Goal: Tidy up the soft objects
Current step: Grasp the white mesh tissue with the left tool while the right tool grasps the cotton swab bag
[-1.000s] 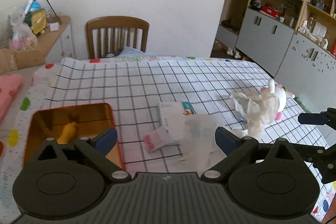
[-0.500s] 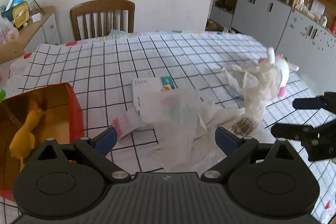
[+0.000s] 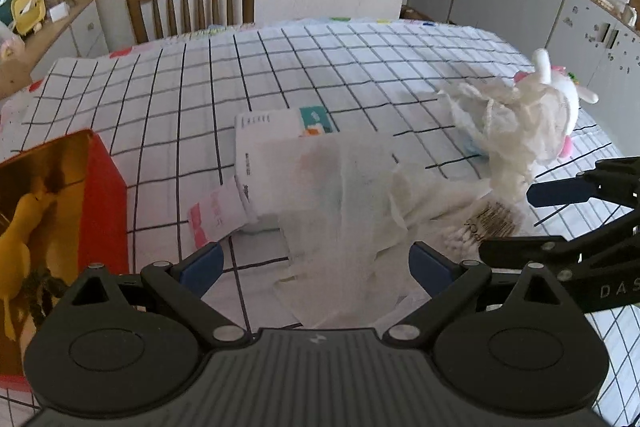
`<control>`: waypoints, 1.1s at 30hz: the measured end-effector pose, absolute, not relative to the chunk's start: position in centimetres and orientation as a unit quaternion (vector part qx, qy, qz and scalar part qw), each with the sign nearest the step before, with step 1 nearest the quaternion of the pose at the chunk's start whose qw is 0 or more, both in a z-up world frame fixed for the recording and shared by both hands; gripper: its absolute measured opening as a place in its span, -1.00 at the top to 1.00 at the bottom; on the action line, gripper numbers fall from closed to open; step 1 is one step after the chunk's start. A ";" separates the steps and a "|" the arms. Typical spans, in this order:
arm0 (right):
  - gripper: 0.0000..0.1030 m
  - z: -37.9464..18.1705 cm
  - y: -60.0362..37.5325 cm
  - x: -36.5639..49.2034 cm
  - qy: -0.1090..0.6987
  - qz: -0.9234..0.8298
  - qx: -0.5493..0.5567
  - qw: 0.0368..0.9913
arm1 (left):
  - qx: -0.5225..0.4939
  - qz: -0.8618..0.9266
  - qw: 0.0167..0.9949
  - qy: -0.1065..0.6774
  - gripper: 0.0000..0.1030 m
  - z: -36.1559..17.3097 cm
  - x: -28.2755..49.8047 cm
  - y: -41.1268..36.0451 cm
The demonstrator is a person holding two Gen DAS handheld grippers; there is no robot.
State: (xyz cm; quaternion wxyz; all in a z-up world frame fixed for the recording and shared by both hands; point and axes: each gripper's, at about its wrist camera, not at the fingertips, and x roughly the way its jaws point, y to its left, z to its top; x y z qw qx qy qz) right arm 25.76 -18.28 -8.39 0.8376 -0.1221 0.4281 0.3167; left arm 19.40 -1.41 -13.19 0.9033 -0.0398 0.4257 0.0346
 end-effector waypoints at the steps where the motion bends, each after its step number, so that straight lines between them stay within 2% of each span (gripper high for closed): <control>1: -0.55 -8.6 -18.1 25.9 0.432 0.319 -0.123 0.835 | -0.041 0.036 0.902 0.429 -0.93 -13.4 19.6 -1.4; 4: -0.54 -9.2 -17.6 26.3 0.442 0.321 -0.125 0.828 | -0.040 0.037 0.899 0.434 -0.88 -13.8 19.9 -1.3; 11: -0.53 -9.6 -16.8 26.9 0.448 0.308 -0.135 0.829 | -0.051 0.026 0.892 0.448 -0.29 -14.5 20.4 -1.3; 14: -0.55 -9.7 -16.7 27.0 0.450 0.296 -0.139 0.831 | -0.045 0.024 0.891 0.451 -0.15 -14.6 20.5 -1.6; 18: -0.57 -10.1 -16.4 27.3 0.458 0.289 -0.141 0.829 | -0.055 0.020 0.889 0.454 0.15 -14.7 20.6 -1.5; 24: -0.65 -9.8 -16.7 28.2 0.478 0.271 -0.087 0.831 | -0.074 0.016 0.888 0.454 0.35 -14.3 20.6 -1.1; 33: -0.64 -10.3 -17.1 28.6 0.493 0.246 -0.084 0.830 | -0.080 0.019 0.888 0.452 0.44 -14.2 20.3 -0.9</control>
